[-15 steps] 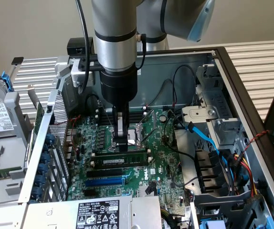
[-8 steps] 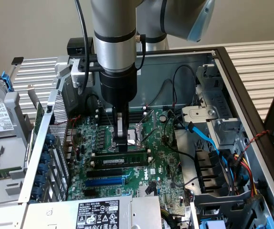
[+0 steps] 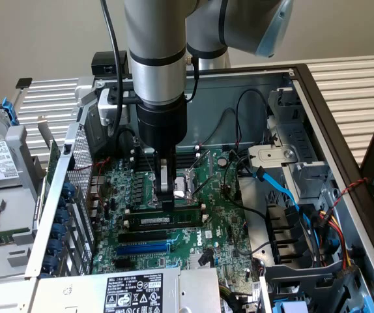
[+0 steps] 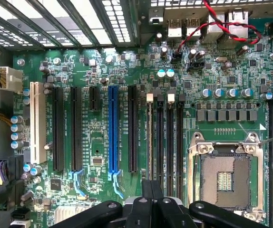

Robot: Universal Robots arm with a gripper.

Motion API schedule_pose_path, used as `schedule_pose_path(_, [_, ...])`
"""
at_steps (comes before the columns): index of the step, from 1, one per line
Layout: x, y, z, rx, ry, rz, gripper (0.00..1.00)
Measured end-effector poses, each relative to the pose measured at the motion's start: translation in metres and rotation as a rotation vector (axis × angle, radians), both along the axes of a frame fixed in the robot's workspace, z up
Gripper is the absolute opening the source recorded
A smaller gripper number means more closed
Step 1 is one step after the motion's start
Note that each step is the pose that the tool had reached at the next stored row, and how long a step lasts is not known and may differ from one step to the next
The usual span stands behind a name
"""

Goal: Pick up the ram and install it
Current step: 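Press down the ram until it locks into place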

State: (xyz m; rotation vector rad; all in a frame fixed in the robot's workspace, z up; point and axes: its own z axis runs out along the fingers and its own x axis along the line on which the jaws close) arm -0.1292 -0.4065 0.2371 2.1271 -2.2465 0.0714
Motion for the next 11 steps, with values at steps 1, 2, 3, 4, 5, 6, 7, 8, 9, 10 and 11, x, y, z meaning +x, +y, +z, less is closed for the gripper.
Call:
schedule_pose_path(1, [0.0000,0.0000,0.0000,0.0000,0.0000,0.000,0.10])
schedule_pose_path(2, [0.0000,0.0000,-0.0001,0.0001,-0.0001,0.000,0.10])
schedule_pose_path(3, [0.0000,0.0000,-0.0001,0.0001,-0.0001,0.000,0.10])
schedule_pose_path(4, [0.0000,0.0000,0.0000,0.0000,-0.0001,0.000,0.10])
schedule_pose_path(5, [0.0000,0.0000,-0.0001,0.0001,-0.0001,0.000,0.10])
schedule_pose_path(6, [0.0000,0.0000,-0.0001,0.0001,-0.0001,0.000,0.10])
schedule_pose_path(7, [0.0000,0.0000,-0.0001,0.0001,-0.0001,0.000,0.10])
schedule_pose_path(8, [0.0000,0.0000,-0.0001,0.0001,-0.0001,0.000,0.10])
schedule_pose_path(9, [0.0000,0.0000,-0.0001,0.0001,-0.0001,0.000,0.10])
schedule_pose_path(10, [0.0000,0.0000,-0.0001,0.0001,-0.0001,0.000,0.10])
schedule_pose_path(11, [0.0000,0.0000,-0.0001,0.0001,-0.0001,0.000,0.10])
